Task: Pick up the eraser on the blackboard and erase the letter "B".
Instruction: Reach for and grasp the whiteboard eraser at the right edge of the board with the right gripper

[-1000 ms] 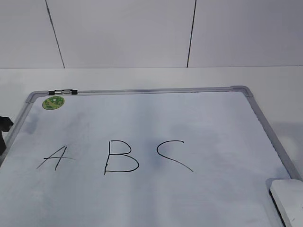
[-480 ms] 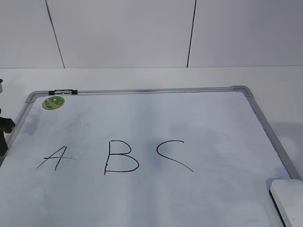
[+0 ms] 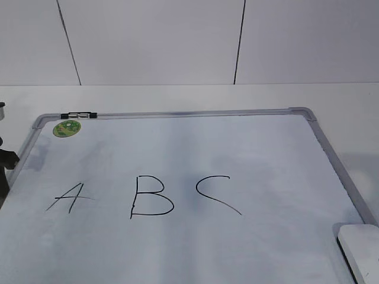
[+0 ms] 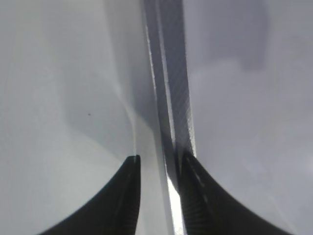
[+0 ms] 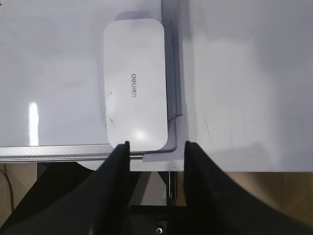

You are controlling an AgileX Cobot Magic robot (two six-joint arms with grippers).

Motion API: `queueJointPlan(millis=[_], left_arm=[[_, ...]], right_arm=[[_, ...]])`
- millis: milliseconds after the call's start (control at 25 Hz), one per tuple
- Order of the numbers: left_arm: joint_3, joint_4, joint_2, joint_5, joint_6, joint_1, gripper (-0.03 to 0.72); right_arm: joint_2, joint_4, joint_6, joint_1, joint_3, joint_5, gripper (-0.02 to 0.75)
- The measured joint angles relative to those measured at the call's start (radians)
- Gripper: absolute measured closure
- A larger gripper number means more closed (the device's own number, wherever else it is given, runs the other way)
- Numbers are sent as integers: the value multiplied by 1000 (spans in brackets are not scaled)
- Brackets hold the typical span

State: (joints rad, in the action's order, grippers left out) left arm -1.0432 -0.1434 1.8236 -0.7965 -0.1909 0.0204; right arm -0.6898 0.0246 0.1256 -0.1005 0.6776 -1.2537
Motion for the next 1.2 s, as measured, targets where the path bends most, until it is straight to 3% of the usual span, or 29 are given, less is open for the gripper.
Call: queueJointPlan(millis=[400,640,920,1200], left_arm=[[0,0,0,0,0,0,480],[0,-14,0,-4,10,-2,645],[0,-28,0,-5,30,-2,665],[0,-28,0,-5,32,-2,666]], right_arm=[[0,0,0,0,0,0,458],[0,0,0,0,0,0,457],[-17,0,20,0,0,0,448],[-124,0,55,0,0,2,263]])
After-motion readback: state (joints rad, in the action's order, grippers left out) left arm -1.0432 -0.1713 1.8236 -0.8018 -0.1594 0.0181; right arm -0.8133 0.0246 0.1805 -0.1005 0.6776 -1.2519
